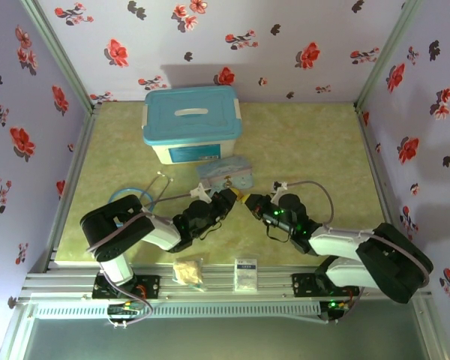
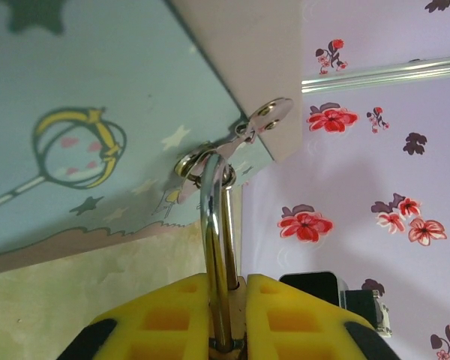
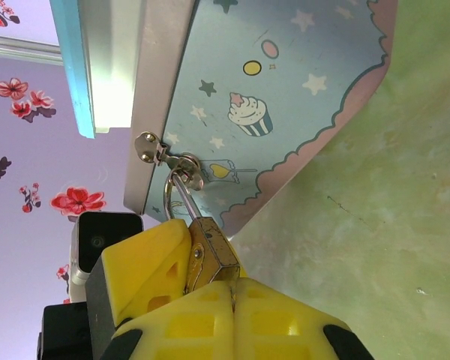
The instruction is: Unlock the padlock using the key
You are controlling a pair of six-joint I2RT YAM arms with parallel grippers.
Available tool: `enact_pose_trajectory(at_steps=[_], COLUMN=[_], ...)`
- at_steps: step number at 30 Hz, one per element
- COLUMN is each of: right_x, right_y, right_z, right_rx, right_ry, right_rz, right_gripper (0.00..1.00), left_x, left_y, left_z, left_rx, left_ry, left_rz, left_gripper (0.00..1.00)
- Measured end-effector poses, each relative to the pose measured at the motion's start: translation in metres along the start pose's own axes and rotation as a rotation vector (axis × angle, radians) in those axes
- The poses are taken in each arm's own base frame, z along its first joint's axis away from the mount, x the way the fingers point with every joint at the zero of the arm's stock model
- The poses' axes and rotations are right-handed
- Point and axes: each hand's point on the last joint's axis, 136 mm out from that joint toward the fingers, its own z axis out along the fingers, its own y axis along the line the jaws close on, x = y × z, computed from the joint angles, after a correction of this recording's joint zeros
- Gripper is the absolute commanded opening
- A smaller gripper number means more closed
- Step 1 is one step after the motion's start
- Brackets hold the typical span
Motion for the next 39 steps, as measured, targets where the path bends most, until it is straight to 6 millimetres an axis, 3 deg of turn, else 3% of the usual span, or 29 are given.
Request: enact_pose_trajectory(at_steps=[4,8,13,19,26,31,34,39], right_x=[0.001,0.002,0.006,-0.007,0.003,0.014,0.026,0.026], right_y=[-0.001,-0.003,-0.018,-0.005,-0.046,-0.029,-0.036,-0.038], right_z=[0.002,0.007,0.001,-0.023,-0.04,-0.045,-0.048,-0.044], right_rx=[0.007,0.007,0.115,0.23,0.419,0.287,0.22,0.23], right_ry=[-0.008,-0.004,0.005,-0.046,0.089,0.072,0.076,0.071], right_rz=[-0.003,-0.001,-0.054,-0.282,-0.683,-0.999,-1.177,-1.372], right_gripper=[0.02,0.27,0.41,0.43,0.41,0.43,0.43,0.44], left_x=[0.0,-0.002,0.003,0.02,0.026,0.027,0.028,0.027], left_y=[0.001,0.006,0.011,0.036,0.055,0.066,0.069,0.07], left_z=[0.0,-0.002,-0.004,-0.008,-0.014,-0.022,-0.025,-0.028], left_rx=[-0.005,-0.017,-0.028,-0.084,-0.137,-0.168,-0.177,-0.179], left_ry=[-0.003,-0.01,0.006,0.06,0.075,0.071,0.07,0.067], left_rz=[0.001,0.005,0.01,0.03,0.05,0.075,0.088,0.096], left_gripper=[0.0,0.0,0.0,0.0,0.0,0.0,0.0,0.0])
